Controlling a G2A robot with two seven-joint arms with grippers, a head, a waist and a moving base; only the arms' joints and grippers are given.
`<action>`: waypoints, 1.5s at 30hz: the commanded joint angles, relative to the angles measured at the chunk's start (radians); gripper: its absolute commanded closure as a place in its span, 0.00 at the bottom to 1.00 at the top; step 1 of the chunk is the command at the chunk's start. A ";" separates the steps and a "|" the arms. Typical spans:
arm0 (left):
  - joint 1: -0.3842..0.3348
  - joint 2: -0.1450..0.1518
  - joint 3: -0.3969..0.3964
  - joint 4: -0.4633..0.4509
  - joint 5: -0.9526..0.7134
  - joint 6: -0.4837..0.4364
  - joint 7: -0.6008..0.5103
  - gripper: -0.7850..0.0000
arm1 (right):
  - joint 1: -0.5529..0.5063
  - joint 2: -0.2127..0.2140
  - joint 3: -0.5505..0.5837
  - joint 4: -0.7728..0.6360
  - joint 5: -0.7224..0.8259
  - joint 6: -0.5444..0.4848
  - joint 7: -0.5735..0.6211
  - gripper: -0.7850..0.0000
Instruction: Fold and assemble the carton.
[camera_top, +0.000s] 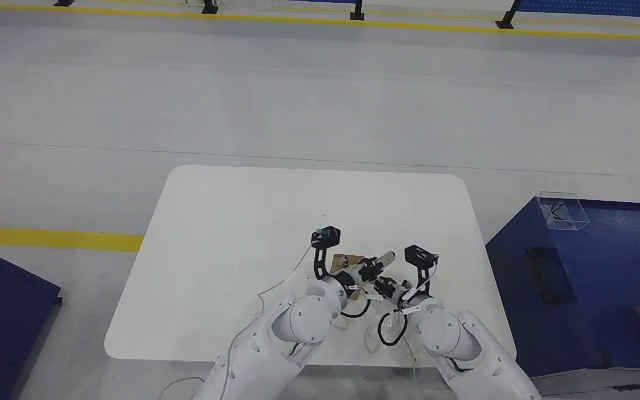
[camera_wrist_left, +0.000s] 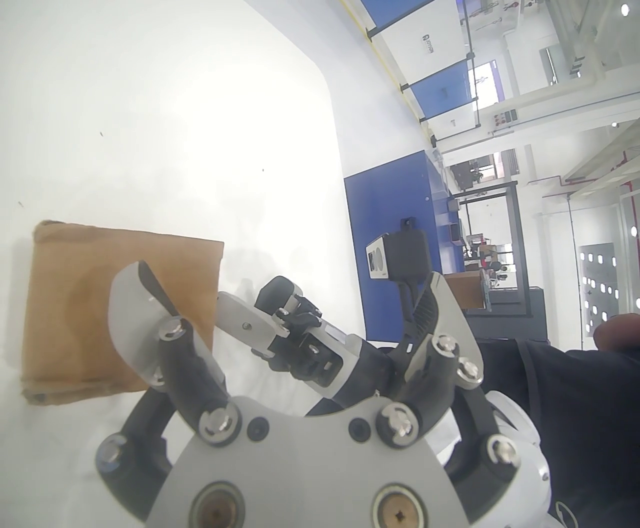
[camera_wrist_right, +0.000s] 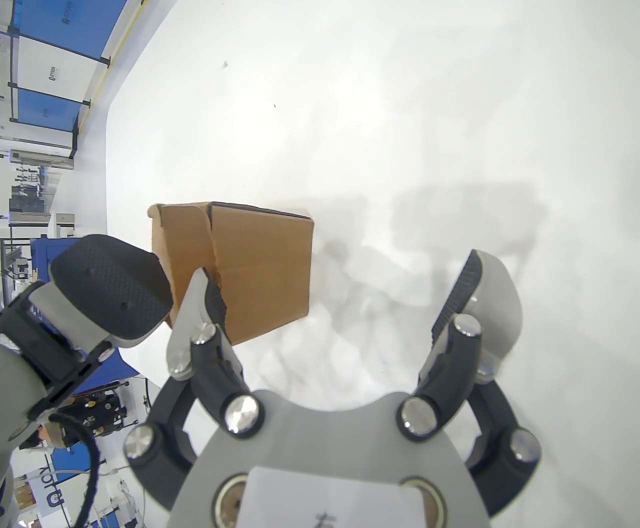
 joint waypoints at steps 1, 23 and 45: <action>0.000 -0.002 -0.002 0.004 0.001 0.000 -0.001 0.00 | 0.003 -0.002 0.001 0.003 0.004 0.001 0.001 0.00; 0.073 0.003 -0.064 -0.076 0.054 -0.013 0.010 0.00 | 0.025 -0.029 -0.010 0.011 0.026 0.046 -0.010 0.00; 0.228 0.025 -0.141 -0.237 0.079 -0.072 0.040 0.00 | 0.055 -0.056 -0.039 0.000 0.023 0.118 -0.015 0.00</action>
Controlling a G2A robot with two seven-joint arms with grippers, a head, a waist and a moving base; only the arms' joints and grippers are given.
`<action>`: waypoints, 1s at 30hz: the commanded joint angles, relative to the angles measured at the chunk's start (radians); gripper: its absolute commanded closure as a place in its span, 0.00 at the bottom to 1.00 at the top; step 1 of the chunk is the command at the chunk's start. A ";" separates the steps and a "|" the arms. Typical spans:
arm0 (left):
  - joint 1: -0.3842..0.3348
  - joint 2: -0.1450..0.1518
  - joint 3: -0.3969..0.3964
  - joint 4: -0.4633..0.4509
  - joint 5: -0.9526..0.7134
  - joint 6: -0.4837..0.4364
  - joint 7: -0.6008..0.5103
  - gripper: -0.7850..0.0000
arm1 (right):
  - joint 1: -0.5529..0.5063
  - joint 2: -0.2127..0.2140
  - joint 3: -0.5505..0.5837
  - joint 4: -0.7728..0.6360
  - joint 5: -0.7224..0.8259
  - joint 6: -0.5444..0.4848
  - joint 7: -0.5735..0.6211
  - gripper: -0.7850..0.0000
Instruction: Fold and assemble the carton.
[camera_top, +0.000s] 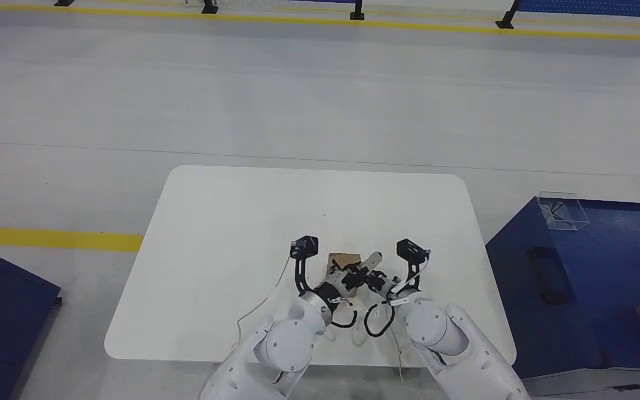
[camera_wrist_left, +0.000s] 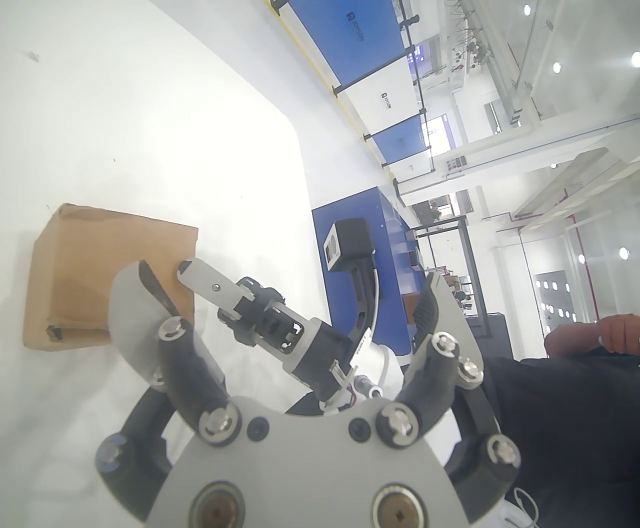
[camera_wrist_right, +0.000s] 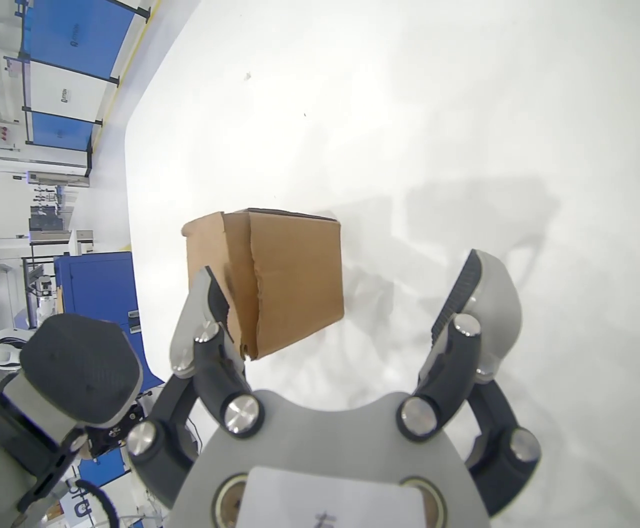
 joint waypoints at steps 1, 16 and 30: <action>0.002 0.000 -0.004 0.002 0.000 0.003 -0.003 0.00 | 0.005 -0.002 -0.004 0.008 -0.004 0.020 0.009 0.00; 0.004 -0.001 -0.017 0.003 -0.012 0.011 -0.020 0.00 | -0.010 -0.011 0.033 -0.014 0.015 0.052 0.013 0.00; 0.005 -0.001 -0.018 0.002 -0.011 0.009 -0.017 0.00 | -0.042 -0.007 0.092 -0.047 0.033 0.023 -0.054 0.00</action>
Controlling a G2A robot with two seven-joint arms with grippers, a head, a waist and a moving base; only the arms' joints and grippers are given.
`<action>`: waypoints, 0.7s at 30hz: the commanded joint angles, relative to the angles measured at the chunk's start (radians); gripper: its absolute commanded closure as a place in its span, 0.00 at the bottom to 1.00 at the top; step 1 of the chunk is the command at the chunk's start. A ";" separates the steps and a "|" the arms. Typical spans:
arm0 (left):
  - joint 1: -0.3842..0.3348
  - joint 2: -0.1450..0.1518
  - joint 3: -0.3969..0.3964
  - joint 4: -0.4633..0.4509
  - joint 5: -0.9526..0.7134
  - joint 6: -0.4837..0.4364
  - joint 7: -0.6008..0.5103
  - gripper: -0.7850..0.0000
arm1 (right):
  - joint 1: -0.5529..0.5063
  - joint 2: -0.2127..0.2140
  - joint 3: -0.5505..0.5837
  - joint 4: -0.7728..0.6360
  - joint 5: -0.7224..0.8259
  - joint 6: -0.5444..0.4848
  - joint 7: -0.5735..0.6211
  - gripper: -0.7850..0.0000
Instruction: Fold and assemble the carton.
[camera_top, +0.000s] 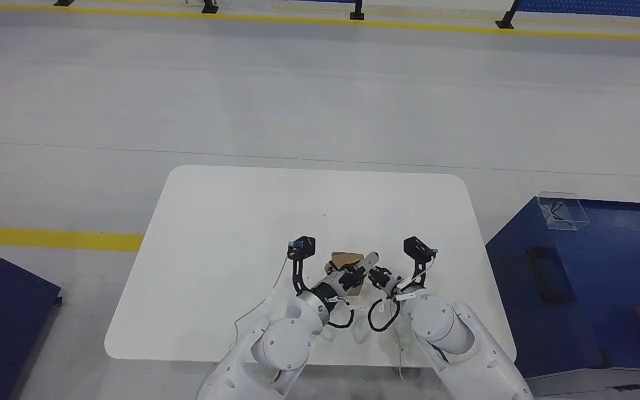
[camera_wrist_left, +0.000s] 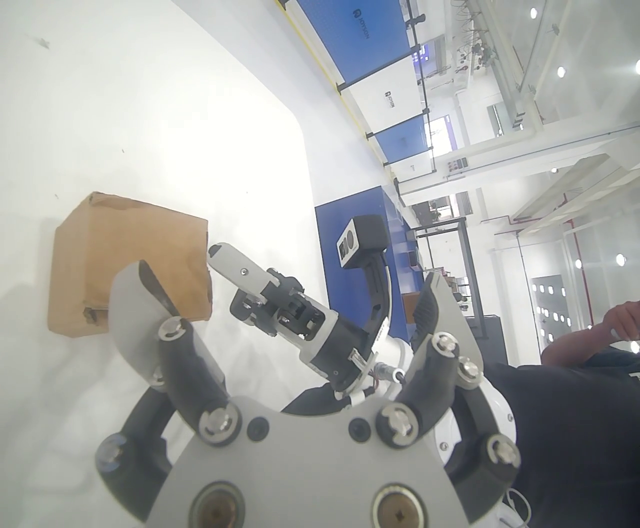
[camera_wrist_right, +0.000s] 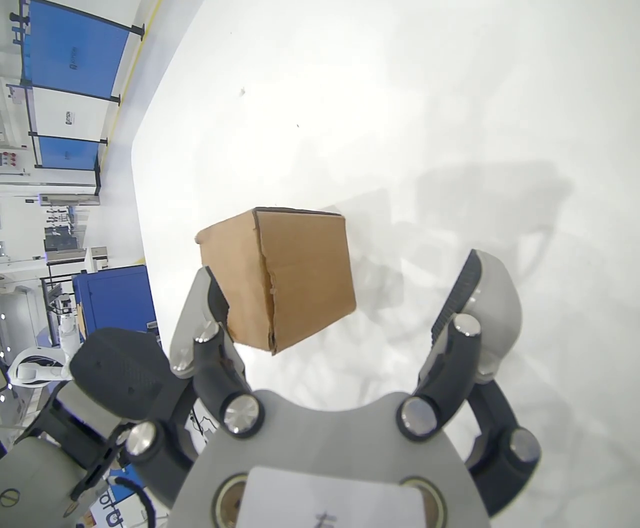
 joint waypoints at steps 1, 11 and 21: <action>-0.002 0.002 -0.007 -0.006 0.010 -0.026 -0.002 0.00 | -0.037 0.002 0.050 -0.016 0.004 -0.015 -0.093 0.00; -0.166 0.049 -0.121 0.093 0.163 -0.451 -0.289 0.00 | -0.179 0.005 0.230 -0.129 0.132 0.034 -0.197 0.00; -0.318 0.066 -0.127 0.240 0.176 -0.722 -0.438 0.00 | -0.183 0.004 0.233 -0.134 0.146 0.044 -0.204 0.00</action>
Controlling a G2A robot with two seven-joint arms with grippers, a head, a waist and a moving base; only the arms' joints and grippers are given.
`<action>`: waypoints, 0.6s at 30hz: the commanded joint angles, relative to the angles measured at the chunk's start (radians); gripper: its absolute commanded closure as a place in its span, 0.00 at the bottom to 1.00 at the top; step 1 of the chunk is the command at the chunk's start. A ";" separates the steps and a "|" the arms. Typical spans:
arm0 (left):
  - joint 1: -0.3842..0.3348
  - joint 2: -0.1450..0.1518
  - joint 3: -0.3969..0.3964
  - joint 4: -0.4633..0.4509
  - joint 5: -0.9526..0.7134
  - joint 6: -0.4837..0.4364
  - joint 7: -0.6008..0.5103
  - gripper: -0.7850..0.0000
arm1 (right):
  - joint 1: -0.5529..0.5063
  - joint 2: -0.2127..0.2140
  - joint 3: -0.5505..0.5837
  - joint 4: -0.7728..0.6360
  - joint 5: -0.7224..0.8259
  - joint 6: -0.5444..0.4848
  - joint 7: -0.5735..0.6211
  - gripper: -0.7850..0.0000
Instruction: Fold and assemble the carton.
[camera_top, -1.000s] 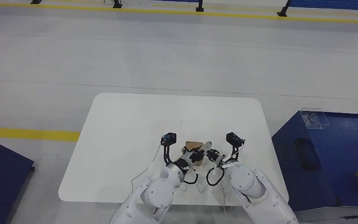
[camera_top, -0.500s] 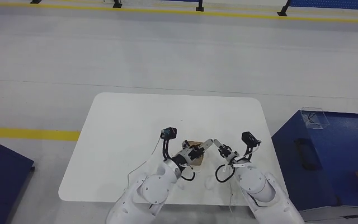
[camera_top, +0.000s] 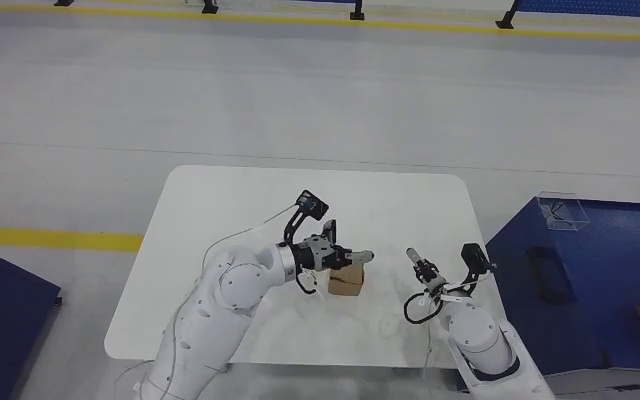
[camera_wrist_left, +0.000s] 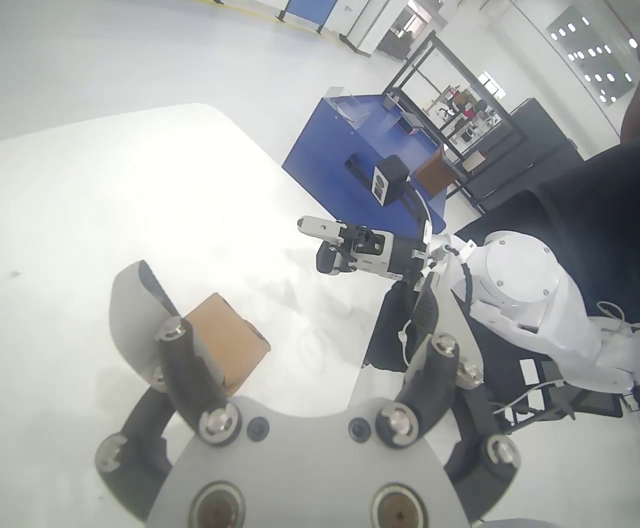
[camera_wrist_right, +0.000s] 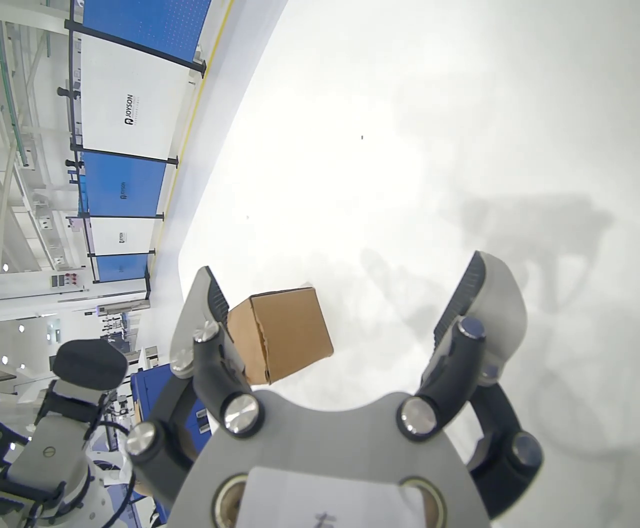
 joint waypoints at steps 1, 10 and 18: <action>-0.008 0.002 -0.002 0.012 0.005 -0.017 -0.005 0.00 | 0.000 0.000 0.000 0.000 0.000 0.000 0.000 0.00; -0.008 0.002 -0.002 0.012 0.005 -0.017 -0.005 0.00 | 0.000 0.000 0.000 0.000 0.000 0.000 0.000 0.00; -0.035 0.036 -0.025 -0.003 0.288 -0.430 0.066 0.00 | 0.000 0.000 0.000 0.000 0.000 0.000 0.000 0.00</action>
